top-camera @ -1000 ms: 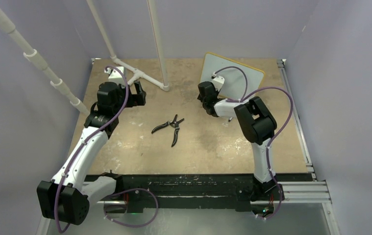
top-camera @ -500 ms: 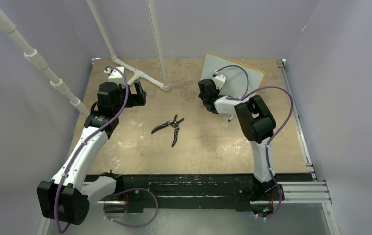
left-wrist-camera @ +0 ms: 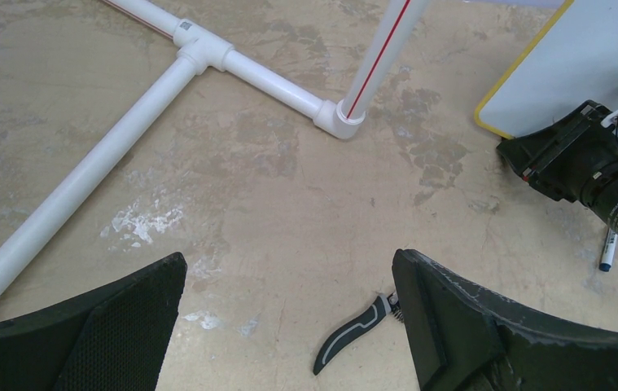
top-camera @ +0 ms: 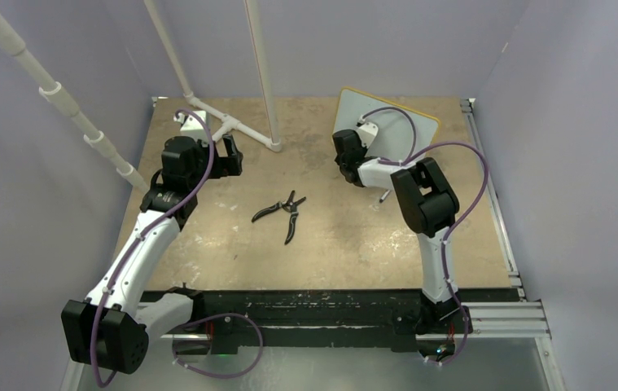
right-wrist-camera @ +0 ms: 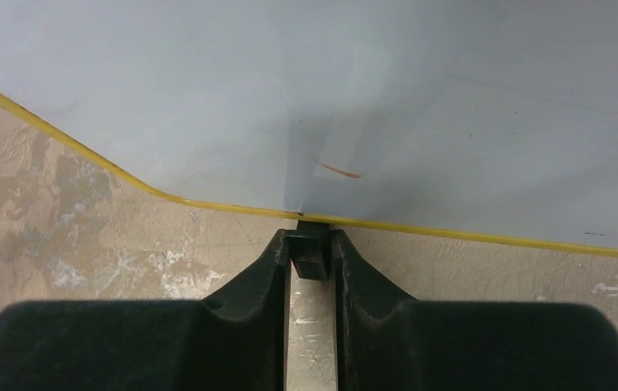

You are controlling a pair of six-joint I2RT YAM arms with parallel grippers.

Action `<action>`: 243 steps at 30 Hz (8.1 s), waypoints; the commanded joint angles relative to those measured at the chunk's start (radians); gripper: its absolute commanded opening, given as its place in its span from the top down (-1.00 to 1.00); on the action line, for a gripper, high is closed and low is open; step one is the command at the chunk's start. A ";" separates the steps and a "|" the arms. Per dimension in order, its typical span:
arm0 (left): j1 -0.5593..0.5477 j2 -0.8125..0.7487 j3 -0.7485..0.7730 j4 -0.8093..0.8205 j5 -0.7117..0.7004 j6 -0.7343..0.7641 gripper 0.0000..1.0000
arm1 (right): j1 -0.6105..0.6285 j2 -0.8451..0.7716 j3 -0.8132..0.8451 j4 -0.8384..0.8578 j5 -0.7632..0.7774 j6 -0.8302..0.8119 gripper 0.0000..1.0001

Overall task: Write a sentence on the whiteboard
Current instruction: Move the whiteboard to the center of the board, then pick up the whiteboard marker from the center of the board, then pass from the right arm to the left, then open the pen cap from the whiteboard marker.

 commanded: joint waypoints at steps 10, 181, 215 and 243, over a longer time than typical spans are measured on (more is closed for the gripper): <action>0.009 0.030 0.016 0.029 0.008 0.002 -0.94 | 0.013 -0.103 -0.199 0.155 -0.067 -0.171 1.00; -0.383 0.067 0.186 0.332 0.473 -0.466 -0.86 | 0.128 -1.201 -0.474 0.107 -0.947 -0.403 1.00; -0.390 0.038 0.136 0.315 0.350 -0.599 1.00 | 0.277 -1.129 -0.414 0.056 -0.701 -0.422 0.40; -0.391 -0.183 -0.118 0.773 0.123 -0.916 1.00 | 0.280 -1.094 -0.609 0.766 -0.899 0.131 -0.30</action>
